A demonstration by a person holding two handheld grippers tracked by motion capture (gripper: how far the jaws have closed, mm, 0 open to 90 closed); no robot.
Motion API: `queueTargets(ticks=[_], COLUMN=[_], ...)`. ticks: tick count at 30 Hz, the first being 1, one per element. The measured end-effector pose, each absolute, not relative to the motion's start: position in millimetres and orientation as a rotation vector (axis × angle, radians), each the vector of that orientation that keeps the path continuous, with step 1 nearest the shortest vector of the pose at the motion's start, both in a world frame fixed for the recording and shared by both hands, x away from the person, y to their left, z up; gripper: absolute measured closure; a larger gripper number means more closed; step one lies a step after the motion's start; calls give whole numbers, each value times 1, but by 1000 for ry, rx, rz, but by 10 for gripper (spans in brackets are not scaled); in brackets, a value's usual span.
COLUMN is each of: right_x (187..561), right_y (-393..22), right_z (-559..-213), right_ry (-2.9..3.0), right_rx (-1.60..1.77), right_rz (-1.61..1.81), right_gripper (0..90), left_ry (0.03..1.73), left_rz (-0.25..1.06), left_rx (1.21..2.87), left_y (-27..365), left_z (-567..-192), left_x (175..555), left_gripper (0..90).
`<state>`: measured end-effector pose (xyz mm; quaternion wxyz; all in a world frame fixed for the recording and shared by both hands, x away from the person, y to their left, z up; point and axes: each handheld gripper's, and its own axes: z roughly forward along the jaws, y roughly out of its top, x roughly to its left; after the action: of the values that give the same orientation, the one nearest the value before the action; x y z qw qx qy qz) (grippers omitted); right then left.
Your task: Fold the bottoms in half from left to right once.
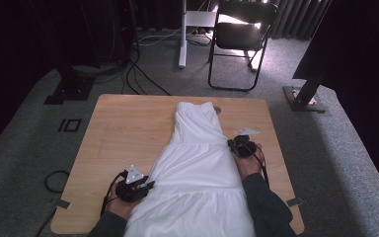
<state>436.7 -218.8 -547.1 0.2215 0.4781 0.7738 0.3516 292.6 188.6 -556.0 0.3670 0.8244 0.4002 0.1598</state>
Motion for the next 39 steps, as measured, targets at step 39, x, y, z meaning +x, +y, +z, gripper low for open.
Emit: queueTargets(ticks=[39], right_x=[337], right_y=[-206], right_z=[-557], right_ry=[2326], right_rx=[1251], right_rz=[1032], right_gripper=[843], left_ry=[1030], left_rz=[373], left_rx=[2132], left_y=[151], left_z=[-553], left_x=[320], left_gripper=[768])
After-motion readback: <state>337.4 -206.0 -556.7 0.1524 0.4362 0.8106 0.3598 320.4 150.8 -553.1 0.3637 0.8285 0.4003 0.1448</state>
